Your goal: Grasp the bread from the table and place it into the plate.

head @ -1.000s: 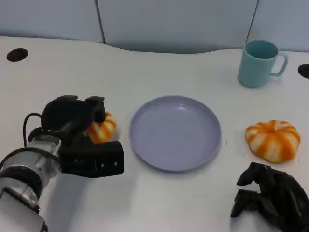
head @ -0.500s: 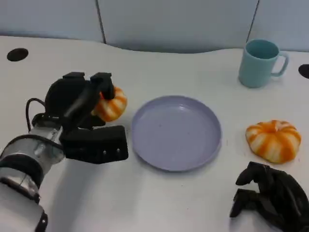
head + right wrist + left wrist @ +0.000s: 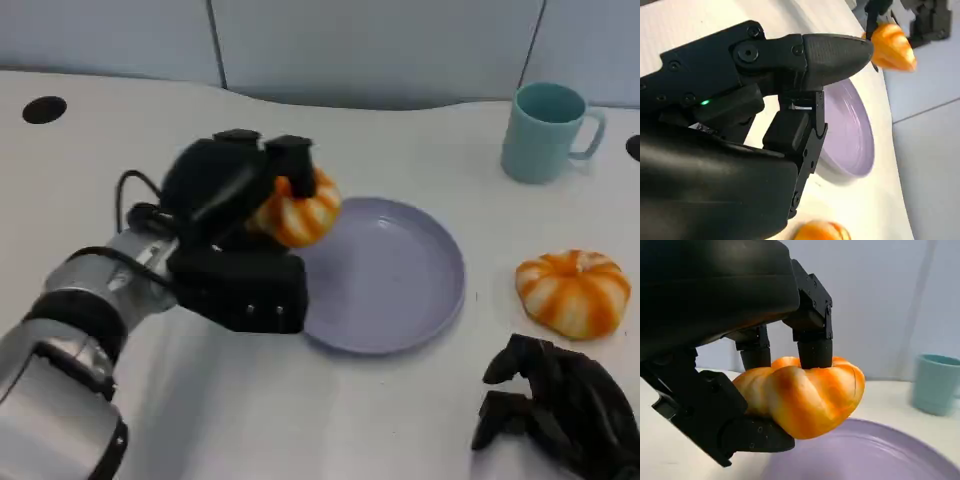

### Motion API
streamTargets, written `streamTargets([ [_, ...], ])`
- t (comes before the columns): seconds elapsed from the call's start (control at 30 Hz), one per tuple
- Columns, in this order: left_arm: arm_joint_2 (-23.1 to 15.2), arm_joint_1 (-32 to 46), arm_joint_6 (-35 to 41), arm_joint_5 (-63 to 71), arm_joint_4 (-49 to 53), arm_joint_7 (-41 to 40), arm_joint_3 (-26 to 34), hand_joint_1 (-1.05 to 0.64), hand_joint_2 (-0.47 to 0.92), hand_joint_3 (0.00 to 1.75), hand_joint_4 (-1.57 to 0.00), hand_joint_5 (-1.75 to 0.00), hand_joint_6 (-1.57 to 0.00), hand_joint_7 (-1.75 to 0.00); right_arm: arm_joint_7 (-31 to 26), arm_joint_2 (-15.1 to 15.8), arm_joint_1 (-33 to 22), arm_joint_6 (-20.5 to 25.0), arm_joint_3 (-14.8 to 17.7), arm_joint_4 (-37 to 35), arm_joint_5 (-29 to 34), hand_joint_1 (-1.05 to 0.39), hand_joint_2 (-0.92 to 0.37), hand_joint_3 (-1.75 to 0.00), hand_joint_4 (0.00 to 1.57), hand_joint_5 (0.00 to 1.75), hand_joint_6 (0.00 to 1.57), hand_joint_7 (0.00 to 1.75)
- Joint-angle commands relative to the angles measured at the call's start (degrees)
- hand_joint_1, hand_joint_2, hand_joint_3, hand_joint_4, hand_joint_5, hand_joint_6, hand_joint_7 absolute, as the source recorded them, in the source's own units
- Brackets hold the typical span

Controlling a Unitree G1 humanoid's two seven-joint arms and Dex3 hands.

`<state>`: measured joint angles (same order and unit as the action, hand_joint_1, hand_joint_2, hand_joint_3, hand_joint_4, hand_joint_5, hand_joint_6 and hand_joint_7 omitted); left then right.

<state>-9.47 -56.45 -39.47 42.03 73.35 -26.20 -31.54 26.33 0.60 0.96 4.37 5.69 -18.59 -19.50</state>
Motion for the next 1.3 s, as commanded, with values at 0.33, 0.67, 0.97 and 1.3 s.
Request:
streamTargets([
  [0.33, 3.1, -3.3, -0.7, -0.7, -0.6, 9.7, -0.9, -0.26, 0.55, 1.21, -0.94, -1.75, -0.80, -1.75, -0.1, 0.9, -1.5, 1.5, 0.5, 1.3, -0.4, -0.43, -0.92, -0.41, 1.24, 1.06, 1.13, 1.02],
  [0.67, 3.3, -4.0, 2.2, 0.5, 0.1, 16.0, -2.9, -0.23, 0.57, 1.17, -0.89, -1.75, -0.74, -1.75, 0.4, 1.0, -1.5, 0.6, 0.4, 1.0, -0.1, -0.44, -0.92, -0.41, 1.23, 1.07, 1.13, 1.02],
  [0.97, 3.8, -4.0, 4.8, -3.4, -0.1, 26.7, -0.1, -0.37, 0.87, 0.13, -0.52, -0.82, -0.69, -0.08, 0.4, 0.7, -1.6, 0.3, 0.5, 1.3, -0.4, -0.43, -0.92, -0.41, 1.24, 1.07, 1.13, 1.01],
  [1.3, 3.5, -3.9, 6.6, -3.4, -0.6, 29.6, -0.2, -0.82, 0.92, 0.14, -0.06, -0.25, -0.14, 0.00, 0.1, 0.9, -1.6, 1.4, 0.7, 1.5, -0.5, -0.43, -0.92, -0.41, 1.24, 1.05, 1.15, 0.99],
])
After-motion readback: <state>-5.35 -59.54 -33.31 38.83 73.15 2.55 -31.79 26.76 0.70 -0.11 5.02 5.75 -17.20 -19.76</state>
